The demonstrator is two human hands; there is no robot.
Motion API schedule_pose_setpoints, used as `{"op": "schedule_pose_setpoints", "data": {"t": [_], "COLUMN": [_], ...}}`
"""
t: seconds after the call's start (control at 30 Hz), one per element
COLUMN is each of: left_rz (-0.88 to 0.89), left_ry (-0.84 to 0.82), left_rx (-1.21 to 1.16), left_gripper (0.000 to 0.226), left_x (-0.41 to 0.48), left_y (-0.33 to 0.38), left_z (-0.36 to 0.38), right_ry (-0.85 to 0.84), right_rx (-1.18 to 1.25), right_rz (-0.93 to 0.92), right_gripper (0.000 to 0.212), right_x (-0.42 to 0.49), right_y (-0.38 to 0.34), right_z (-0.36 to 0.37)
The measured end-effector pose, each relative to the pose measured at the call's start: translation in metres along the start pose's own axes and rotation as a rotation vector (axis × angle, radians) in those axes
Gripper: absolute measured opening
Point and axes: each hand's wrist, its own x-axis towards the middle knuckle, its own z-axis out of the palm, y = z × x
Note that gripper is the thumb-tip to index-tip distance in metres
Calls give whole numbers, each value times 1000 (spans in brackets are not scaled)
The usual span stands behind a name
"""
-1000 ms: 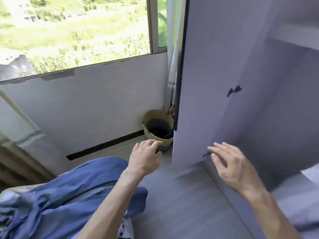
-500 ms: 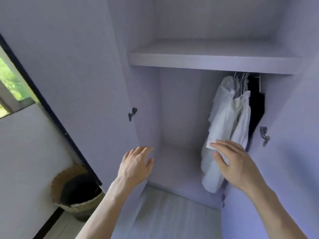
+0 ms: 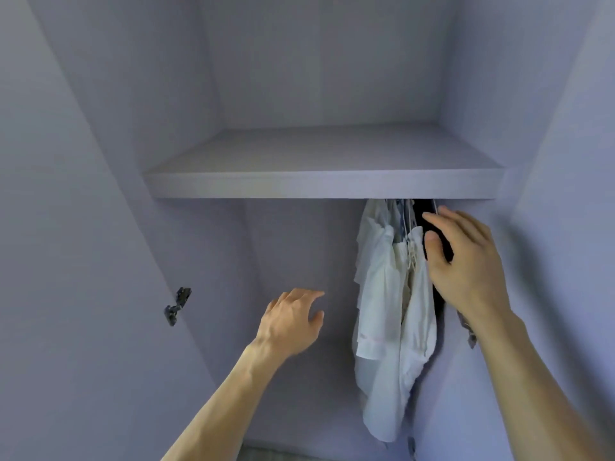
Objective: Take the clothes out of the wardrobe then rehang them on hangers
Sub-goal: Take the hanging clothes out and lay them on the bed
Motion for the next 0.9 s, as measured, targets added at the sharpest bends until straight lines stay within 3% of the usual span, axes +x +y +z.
{"op": "schedule_pose_setpoints", "data": {"t": [0.2,0.4,0.6,0.77,0.9], "left_rz": [64,49,7,-67,-140], "left_ry": [-50,-156,-172,-118,26], "left_rx": [-65,-192,-121,-134,-429], "left_gripper": [47,57,61,53,55], "left_x": [101,176,230,258,270], "left_y": [33,65,92,110,117], "left_z": [17,60,105,126,132], "right_ry": [314,320,535,584,589], "right_rx": [-159,-355,-435,-431,-447], "right_rz": [-87,-164,-271,-306,-311], "right_gripper": [34,41,43,44,45], "right_x": [92,118,133,134,135], "right_y": [38,93,129,133,133], "right_z": [35,99,138,143,146]}}
